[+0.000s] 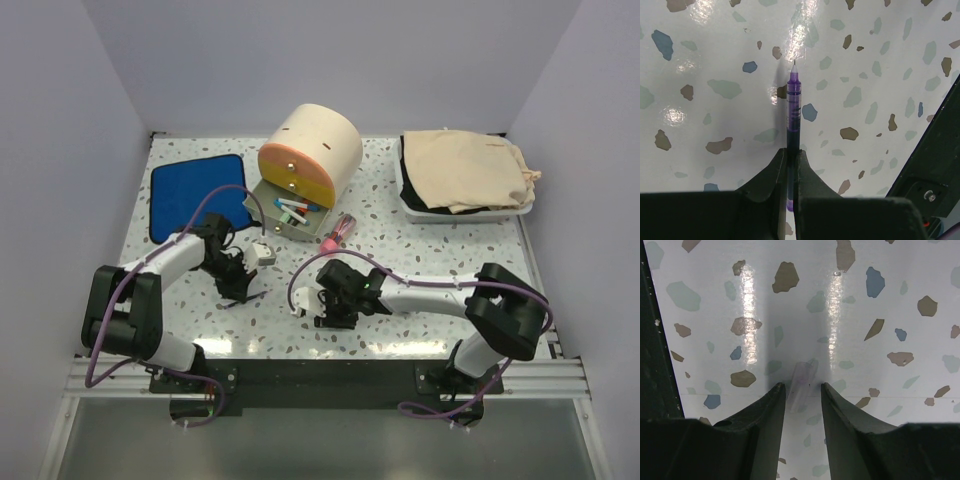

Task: Sort the stationery into containers
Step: Close the pen cap on the pen.

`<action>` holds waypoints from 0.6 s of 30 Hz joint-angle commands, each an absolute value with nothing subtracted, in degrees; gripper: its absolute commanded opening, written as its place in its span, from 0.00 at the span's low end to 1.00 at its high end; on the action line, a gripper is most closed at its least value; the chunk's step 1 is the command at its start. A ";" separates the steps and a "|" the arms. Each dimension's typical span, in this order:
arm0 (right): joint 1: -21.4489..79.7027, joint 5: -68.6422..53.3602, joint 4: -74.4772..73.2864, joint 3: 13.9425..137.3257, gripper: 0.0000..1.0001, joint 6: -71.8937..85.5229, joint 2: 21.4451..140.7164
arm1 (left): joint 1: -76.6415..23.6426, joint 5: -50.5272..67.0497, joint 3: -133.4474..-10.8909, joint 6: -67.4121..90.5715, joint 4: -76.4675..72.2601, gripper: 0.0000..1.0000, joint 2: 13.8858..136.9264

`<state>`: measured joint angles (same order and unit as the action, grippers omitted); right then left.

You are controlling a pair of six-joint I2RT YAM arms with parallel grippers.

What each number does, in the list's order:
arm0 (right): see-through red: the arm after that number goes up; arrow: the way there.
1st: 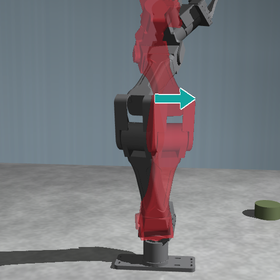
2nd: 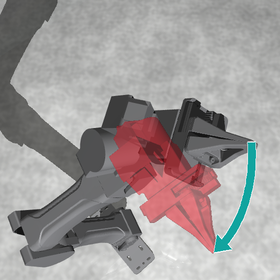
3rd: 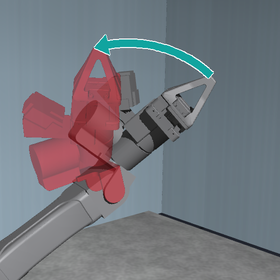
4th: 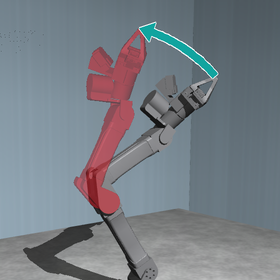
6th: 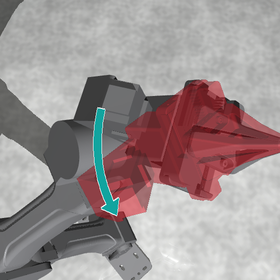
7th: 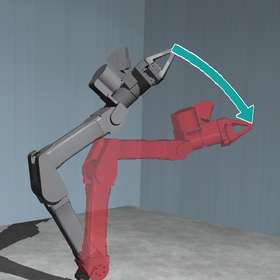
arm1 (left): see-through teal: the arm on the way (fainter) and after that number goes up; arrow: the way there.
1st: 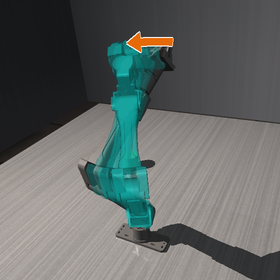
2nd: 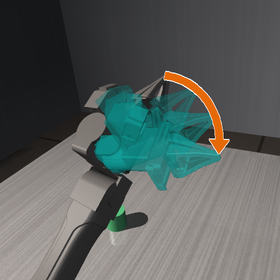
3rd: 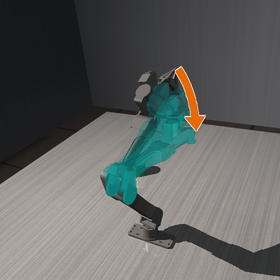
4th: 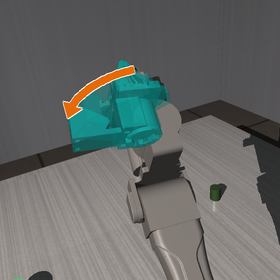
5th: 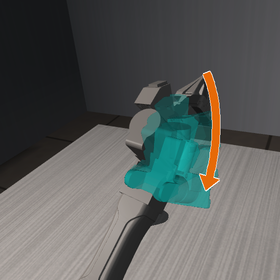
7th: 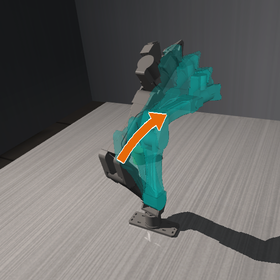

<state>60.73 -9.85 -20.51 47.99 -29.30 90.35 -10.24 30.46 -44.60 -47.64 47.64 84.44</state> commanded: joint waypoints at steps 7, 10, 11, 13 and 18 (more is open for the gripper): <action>60.82 -9.66 -23.20 46.85 0.37 -28.39 90.88 | -9.32 32.26 -46.76 -49.75 48.78 0.00 85.25; 60.73 -10.72 -23.29 46.67 0.34 -28.56 91.40 | -9.14 32.43 -46.50 -49.75 48.87 0.00 85.25; 60.73 -10.98 -23.99 47.19 0.33 -28.65 92.19 | -9.05 32.61 -46.49 -49.75 48.78 0.00 85.17; 60.82 -11.60 -24.52 47.63 0.29 -29.09 92.90 | -9.05 32.87 -46.41 -49.75 48.78 0.00 85.25; 60.73 -13.27 -28.38 50.71 0.10 -29.97 97.10 | -8.96 33.75 -46.76 -49.66 49.22 0.00 85.43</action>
